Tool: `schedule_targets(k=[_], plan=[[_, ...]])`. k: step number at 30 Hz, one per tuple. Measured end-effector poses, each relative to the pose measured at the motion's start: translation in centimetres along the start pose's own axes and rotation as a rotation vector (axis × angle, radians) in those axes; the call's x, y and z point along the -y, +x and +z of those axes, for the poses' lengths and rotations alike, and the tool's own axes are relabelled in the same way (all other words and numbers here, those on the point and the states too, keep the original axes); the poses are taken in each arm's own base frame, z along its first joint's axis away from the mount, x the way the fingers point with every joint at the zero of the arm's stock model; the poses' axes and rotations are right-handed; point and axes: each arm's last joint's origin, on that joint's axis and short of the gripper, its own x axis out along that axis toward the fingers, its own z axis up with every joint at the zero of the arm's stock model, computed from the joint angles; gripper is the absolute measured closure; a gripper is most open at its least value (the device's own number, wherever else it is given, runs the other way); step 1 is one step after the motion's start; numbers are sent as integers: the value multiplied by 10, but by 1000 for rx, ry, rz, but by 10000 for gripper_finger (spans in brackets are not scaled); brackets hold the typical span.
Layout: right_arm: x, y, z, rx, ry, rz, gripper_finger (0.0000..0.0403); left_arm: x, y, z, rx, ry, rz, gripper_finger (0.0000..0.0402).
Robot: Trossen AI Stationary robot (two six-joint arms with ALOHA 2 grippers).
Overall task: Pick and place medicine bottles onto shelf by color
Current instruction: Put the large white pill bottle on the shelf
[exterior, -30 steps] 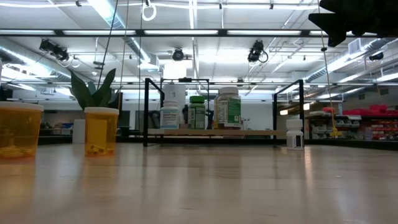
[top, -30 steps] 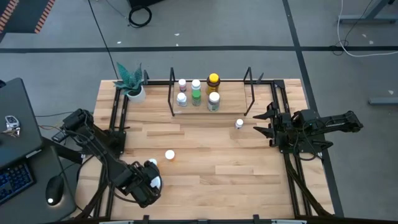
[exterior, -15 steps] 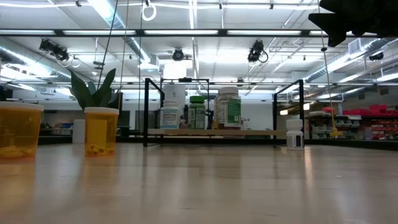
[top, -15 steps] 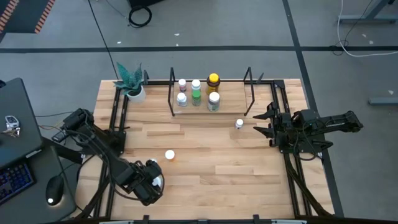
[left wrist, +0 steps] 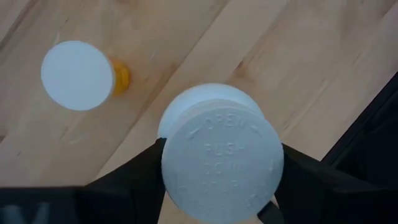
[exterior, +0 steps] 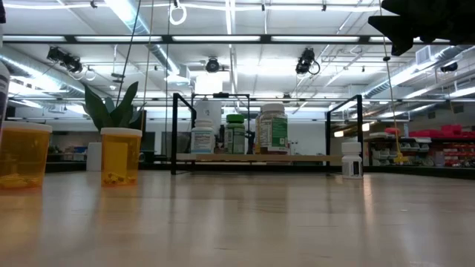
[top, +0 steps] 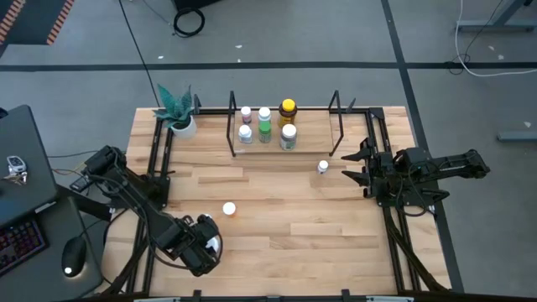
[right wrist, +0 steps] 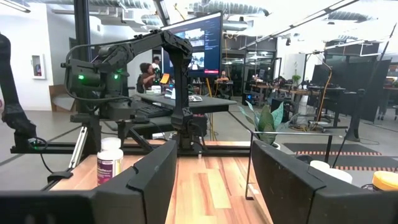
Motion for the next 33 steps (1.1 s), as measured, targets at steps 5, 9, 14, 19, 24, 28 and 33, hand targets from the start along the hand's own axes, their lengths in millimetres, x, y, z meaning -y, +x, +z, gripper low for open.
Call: schedule_targets(k=[5, 9, 14, 19, 24, 28, 33], plan=[[0, 0, 0, 0, 0, 0, 186, 1, 0, 8, 0, 7, -5, 150], [0, 0, 0, 0, 0, 0, 185, 1, -2, 22, 9, 32, -15, 158], [0, 0, 0, 0, 0, 0, 185, -1, -1, 43, 10, 85, -31, 154], [0, 0, 0, 0, 0, 0, 186, -4, 2, 67, 8, 156, -82, 153], [0, 0, 0, 0, 0, 0, 185, -13, 4, 94, 8, 220, -110, 158], [0, 0, 0, 0, 0, 0, 186, -20, 6, 113, 6, 278, -141, 151], [0, 0, 0, 0, 0, 0, 185, -31, 7, 135, 21, 342, -170, 157]])
